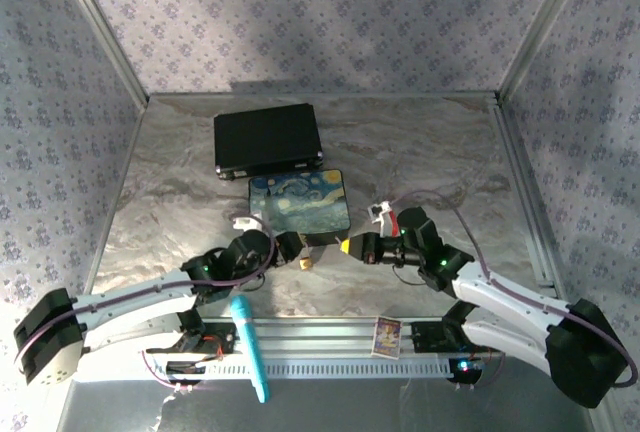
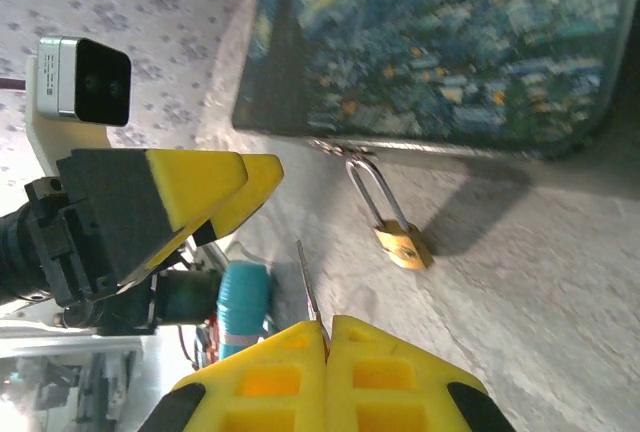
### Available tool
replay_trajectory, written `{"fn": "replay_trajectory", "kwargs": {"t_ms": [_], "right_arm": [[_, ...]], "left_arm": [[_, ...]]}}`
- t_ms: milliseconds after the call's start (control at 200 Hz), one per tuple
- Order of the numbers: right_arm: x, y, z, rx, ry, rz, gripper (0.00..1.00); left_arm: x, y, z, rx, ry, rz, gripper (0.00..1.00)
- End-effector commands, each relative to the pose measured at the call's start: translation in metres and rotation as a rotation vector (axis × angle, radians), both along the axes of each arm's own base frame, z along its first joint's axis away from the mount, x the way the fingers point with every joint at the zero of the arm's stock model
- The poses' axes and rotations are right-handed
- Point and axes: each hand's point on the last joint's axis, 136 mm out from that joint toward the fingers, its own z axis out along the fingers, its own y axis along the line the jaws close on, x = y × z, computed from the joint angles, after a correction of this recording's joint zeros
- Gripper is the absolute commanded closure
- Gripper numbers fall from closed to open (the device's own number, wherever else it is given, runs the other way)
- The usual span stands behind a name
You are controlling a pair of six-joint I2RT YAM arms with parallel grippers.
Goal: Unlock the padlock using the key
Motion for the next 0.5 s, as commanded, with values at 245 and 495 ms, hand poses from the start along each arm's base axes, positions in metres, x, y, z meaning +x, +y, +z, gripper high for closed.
{"fn": "replay_trajectory", "kwargs": {"t_ms": [245,495], "right_arm": [[-0.005,0.008,-0.021,-0.091,0.015,0.034,1.0],[-0.006,0.007,-0.028,-0.105,0.024,0.032,1.0]], "left_arm": [[0.007,-0.014,-0.021,0.02,-0.071,-0.041,0.38],[0.009,-0.031,-0.028,0.023,-0.099,-0.095,0.38]]}}
